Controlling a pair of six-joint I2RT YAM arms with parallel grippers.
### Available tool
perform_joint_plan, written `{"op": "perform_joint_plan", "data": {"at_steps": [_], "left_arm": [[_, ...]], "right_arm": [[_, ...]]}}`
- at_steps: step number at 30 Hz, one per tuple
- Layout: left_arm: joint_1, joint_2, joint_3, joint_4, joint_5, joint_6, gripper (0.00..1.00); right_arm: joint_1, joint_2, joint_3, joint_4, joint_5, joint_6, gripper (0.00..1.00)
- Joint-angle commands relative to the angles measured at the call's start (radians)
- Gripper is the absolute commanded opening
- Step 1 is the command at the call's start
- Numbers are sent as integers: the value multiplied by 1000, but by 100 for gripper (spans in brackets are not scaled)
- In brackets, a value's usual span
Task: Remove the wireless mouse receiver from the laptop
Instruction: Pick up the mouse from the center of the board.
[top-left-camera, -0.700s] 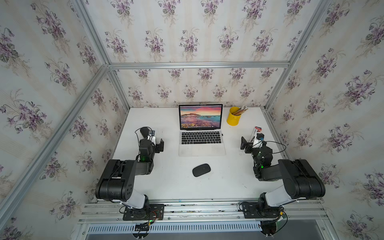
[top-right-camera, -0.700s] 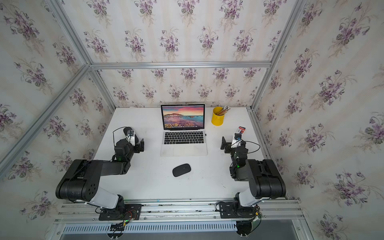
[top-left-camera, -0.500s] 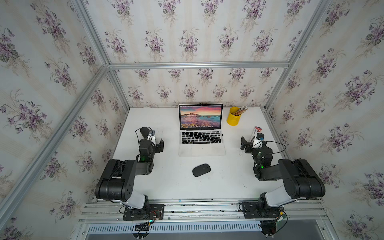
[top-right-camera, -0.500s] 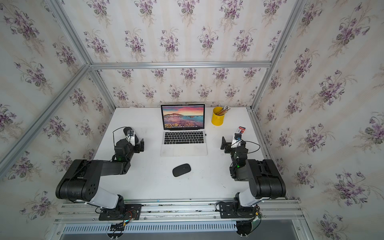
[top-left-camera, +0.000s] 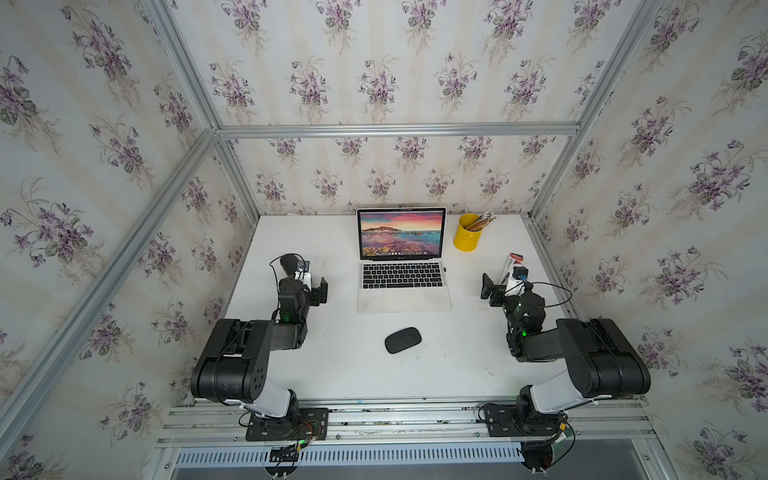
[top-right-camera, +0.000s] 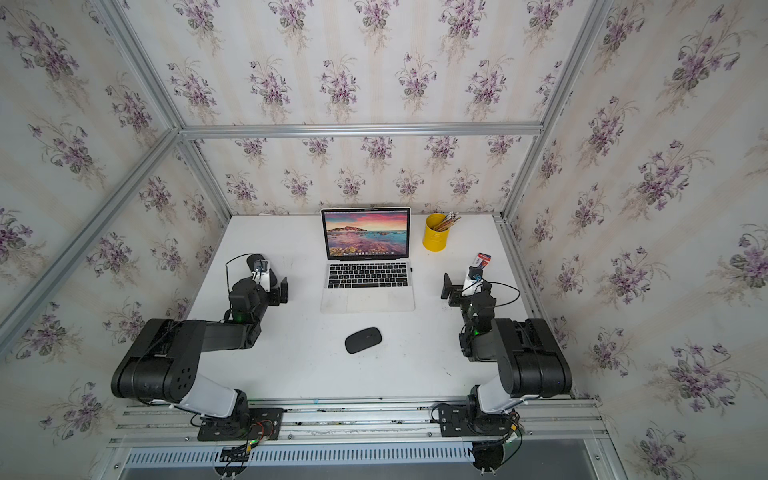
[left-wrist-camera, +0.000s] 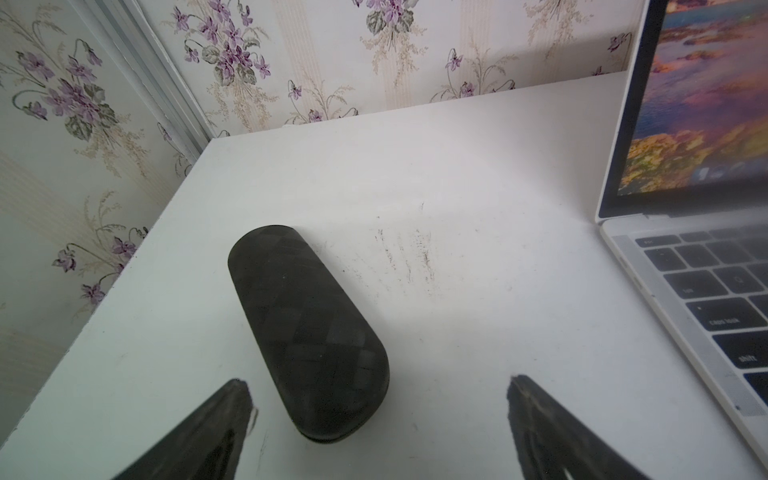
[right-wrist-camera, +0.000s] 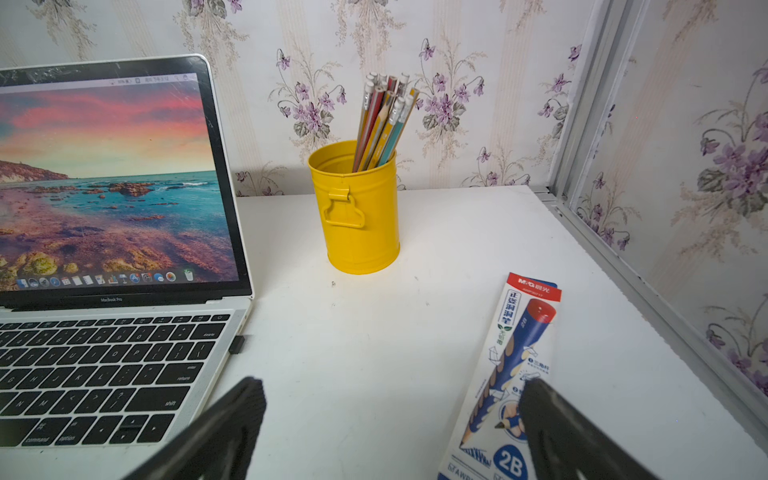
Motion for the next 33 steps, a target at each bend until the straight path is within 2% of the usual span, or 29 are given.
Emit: {"op": "perform_joint_plan", "data": {"at_steps": [1, 12, 14, 18, 22, 24, 27, 30, 33], "left_arm": [[0, 3, 5, 29, 3, 11, 99], [4, 3, 10, 21, 11, 10, 99], [4, 0, 8, 22, 11, 8, 99], [4, -13, 24, -23, -11, -2, 99], [2, -11, 14, 17, -26, 1, 99], [-16, -99, 19, -61, -76, 7, 99], [-61, -322, 73, -305, -154, 6, 99], [-103, -484, 225, -692, -159, -71, 99], [-148, -526, 383, -947, -137, -153, 99]], "right_arm": [[0, 2, 9, 29, 35, 13, 100], [2, 4, 10, 28, 42, 13, 100], [2, 1, 8, 31, 43, 13, 97], [2, -26, 13, -3, 132, 53, 96], [10, -39, -6, 28, 142, 39, 94], [66, -152, 13, -110, 203, -10, 94], [194, -296, 176, -508, 318, -87, 94], [294, -265, 440, -953, 306, -109, 97], [380, -135, 692, -1306, 281, -121, 100]]}}
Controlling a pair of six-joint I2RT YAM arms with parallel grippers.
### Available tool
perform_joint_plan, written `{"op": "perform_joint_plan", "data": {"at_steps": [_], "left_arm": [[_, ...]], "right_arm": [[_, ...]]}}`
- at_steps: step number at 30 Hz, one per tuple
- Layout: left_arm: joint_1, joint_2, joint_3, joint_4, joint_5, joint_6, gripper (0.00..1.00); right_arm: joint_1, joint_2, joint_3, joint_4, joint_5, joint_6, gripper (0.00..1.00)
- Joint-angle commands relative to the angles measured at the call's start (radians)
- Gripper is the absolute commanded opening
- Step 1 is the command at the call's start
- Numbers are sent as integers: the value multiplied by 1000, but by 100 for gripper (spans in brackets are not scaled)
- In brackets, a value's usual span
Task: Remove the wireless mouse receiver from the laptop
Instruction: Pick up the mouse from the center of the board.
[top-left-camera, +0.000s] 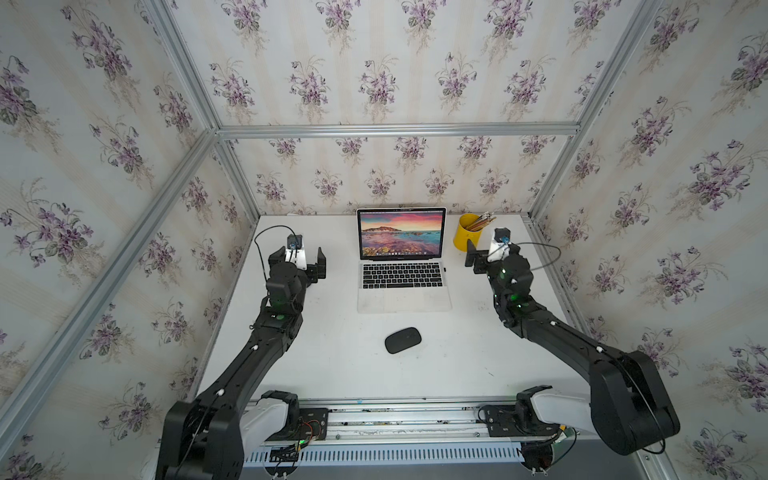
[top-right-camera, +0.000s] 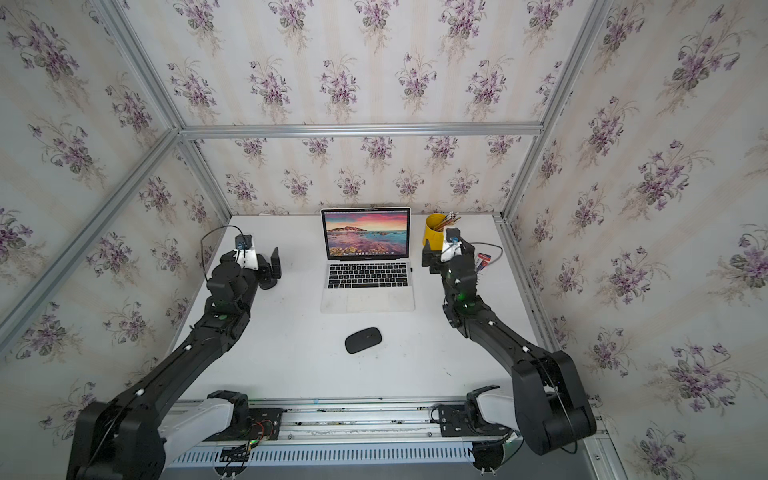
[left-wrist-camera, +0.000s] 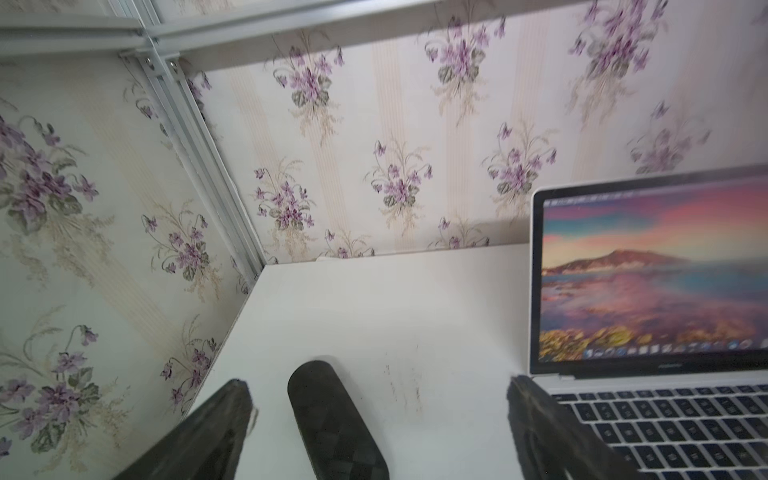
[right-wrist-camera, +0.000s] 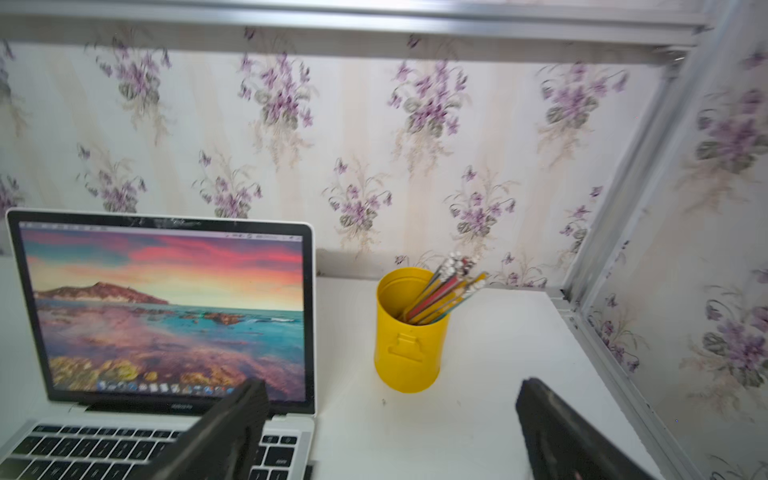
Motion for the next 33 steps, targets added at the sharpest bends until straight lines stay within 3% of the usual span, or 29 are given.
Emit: {"op": "perform_joint_plan", "data": {"at_steps": [1, 5, 11, 17, 25, 33], "left_arm": [[-43, -21, 115, -434, -8, -95, 99], [-61, -16, 174, -568, -30, -132, 99], [-62, -53, 119, -586, -92, -170, 99], [-61, -88, 145, -721, -20, -325, 99], [-77, -67, 99, -859, 120, -430, 99], [-136, -30, 75, -922, 190, -435, 99]], "right_arm": [[76, 96, 167, -576, -16, -54, 100], [137, 105, 148, -591, -91, -69, 100], [137, 69, 91, -597, -185, -79, 100], [172, 143, 221, -821, -432, -226, 100], [456, 405, 421, -1154, -260, -470, 100], [533, 419, 386, -1158, -301, -631, 100]]}}
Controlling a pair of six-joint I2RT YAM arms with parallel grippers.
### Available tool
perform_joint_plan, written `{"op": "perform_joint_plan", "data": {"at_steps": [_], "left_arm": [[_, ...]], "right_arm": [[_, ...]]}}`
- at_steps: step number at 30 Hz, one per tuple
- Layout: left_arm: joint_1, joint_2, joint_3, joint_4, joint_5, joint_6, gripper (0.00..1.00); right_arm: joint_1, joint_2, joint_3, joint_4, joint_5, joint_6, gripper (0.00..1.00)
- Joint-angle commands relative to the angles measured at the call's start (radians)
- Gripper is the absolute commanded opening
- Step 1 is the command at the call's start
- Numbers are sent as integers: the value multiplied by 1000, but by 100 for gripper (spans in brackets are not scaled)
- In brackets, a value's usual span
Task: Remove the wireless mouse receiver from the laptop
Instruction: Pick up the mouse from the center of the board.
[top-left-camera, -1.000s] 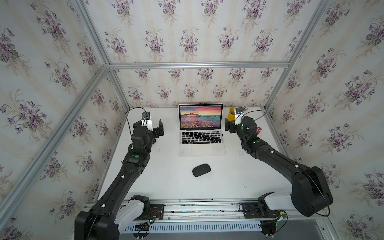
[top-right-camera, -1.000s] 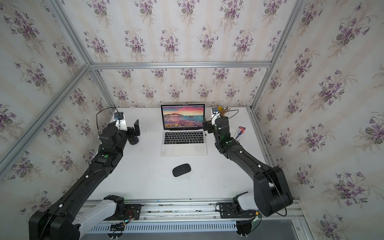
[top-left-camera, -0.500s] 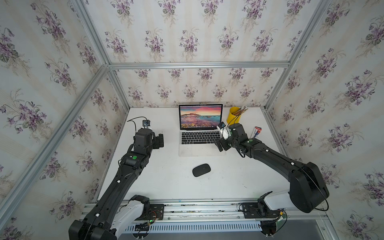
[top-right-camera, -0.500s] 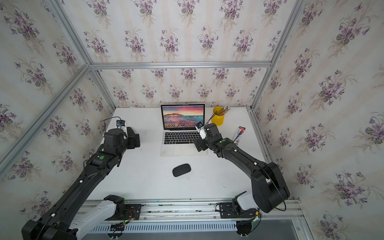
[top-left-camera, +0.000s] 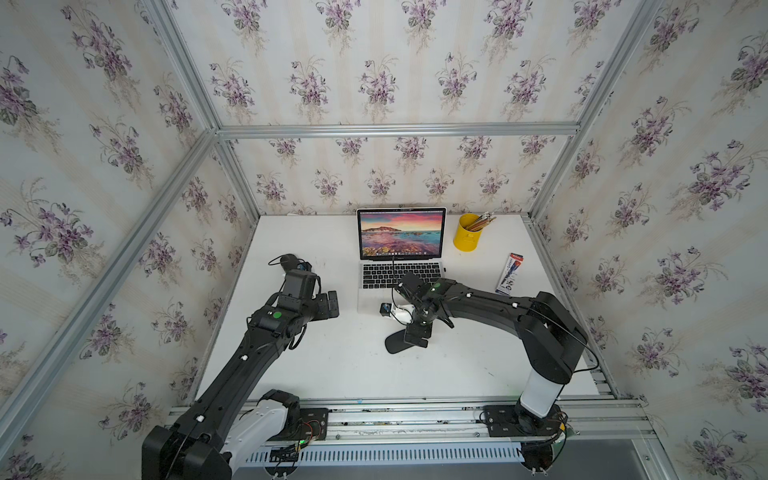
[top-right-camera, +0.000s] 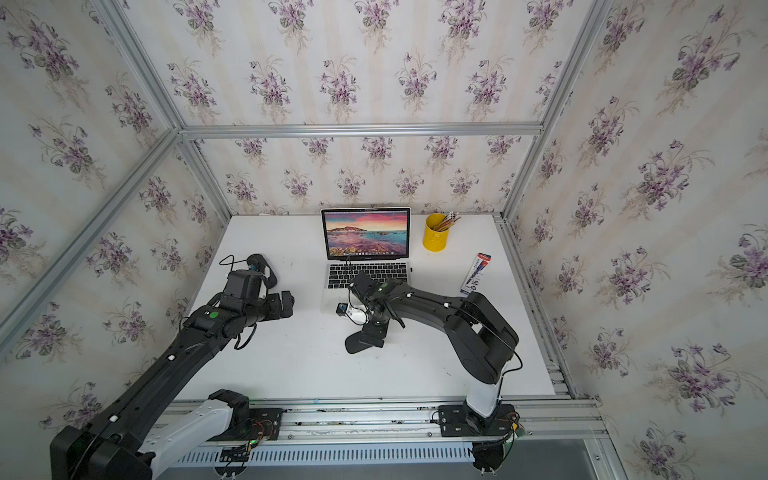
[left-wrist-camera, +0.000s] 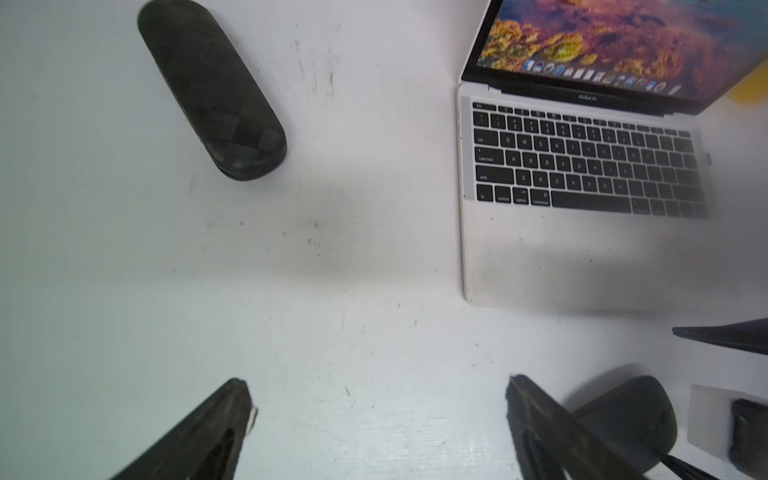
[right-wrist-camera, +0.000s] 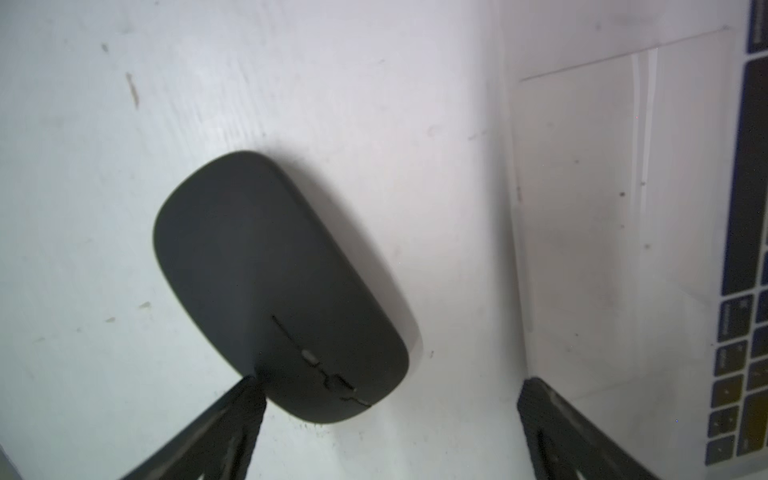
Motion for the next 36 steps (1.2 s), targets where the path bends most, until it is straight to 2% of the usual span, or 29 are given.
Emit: {"op": "perform_joint_plan", "data": {"at_steps": [1, 6, 10, 21, 36], "left_arm": [[-22, 2, -12, -38, 30, -10, 99], [-41, -22, -53, -32, 21, -13, 99], [-42, -23, -76, -23, 12, -12, 99], [-50, -28, -80, 1, 0, -14, 99], [-63, 1, -81, 30, 12, -15, 99]], "right_arm": [[15, -32, -22, -23, -39, -106, 100], [34, -88, -83, 29, -126, -167, 100], [39, -60, -91, 52, -164, -195, 100], [36, 10, -34, 83, -99, -233, 100], [-11, 141, -36, 74, -133, -252, 99]]}}
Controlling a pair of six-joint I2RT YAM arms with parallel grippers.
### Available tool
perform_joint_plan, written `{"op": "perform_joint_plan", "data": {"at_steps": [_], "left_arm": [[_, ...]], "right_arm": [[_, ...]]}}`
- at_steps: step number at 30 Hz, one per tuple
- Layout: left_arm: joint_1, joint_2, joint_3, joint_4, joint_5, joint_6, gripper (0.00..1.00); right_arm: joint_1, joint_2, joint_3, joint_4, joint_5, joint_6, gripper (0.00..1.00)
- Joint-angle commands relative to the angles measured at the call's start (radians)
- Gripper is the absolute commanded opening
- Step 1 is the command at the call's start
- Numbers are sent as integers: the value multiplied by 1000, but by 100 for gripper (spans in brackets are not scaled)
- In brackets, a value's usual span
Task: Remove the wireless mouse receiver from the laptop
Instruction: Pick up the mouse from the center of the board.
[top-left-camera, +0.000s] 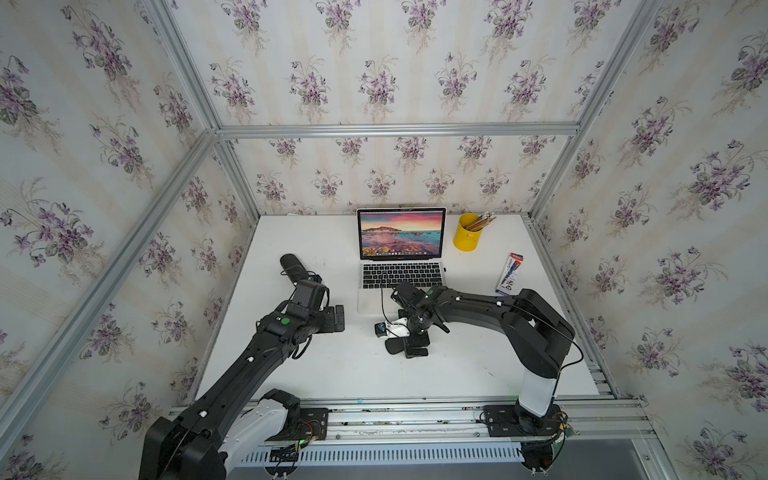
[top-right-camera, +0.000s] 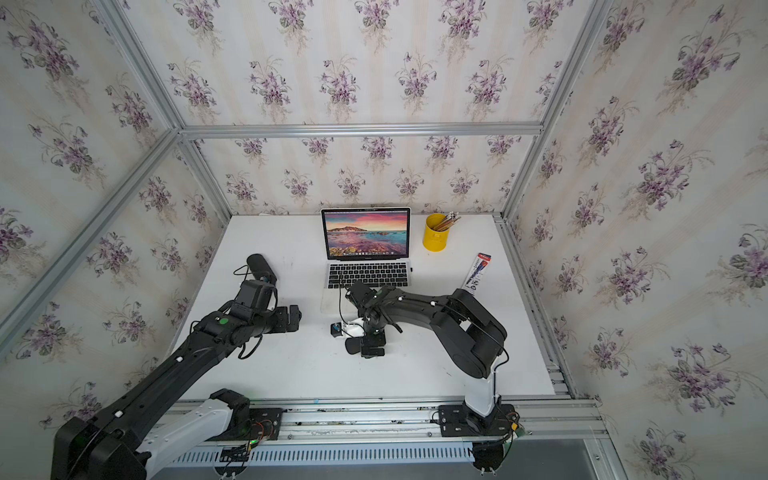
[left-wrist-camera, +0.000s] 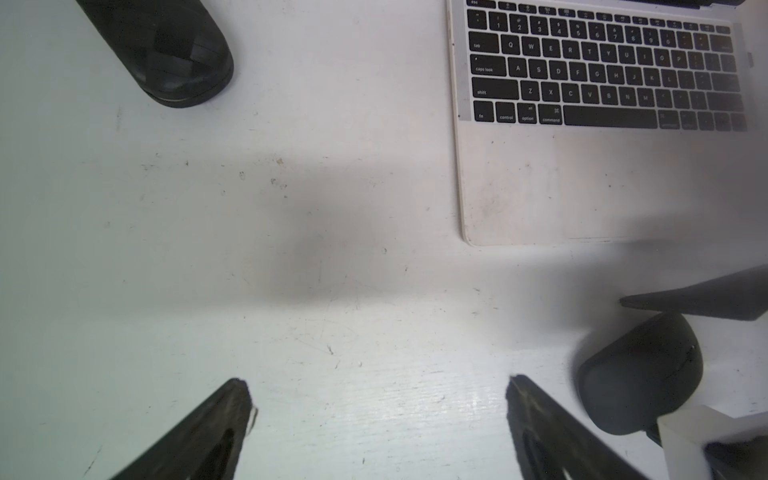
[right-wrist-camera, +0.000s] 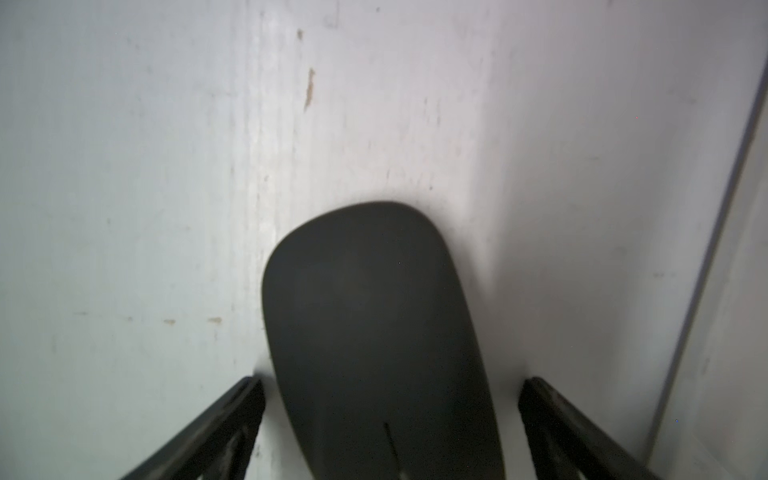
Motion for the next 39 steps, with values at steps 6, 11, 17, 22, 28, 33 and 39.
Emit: {"op": "perform_joint_plan", "data": {"at_steps": [6, 11, 17, 22, 28, 33, 39], "left_arm": [[-9, 7, 3, 20, 5, -6, 99], [-15, 4, 6, 20, 9, -10, 99], [-23, 11, 4, 27, 9, -18, 99], [-31, 24, 6, 34, 12, -22, 99], [-48, 30, 12, 55, 25, -28, 99], [-78, 4, -7, 149, 99, -9, 99], [-103, -25, -27, 254, 181, -24, 99]], "right_arm": [[-27, 36, -15, -33, 40, 0, 92], [-39, 10, -44, -62, 72, 20, 90], [-41, 17, -54, -86, 95, 49, 80], [-41, 11, -63, -76, 101, 76, 69], [-41, -39, -106, -21, 139, 134, 58], [-38, -115, -174, 101, 207, 210, 53], [-27, -243, -248, 245, 216, 257, 54]]}}
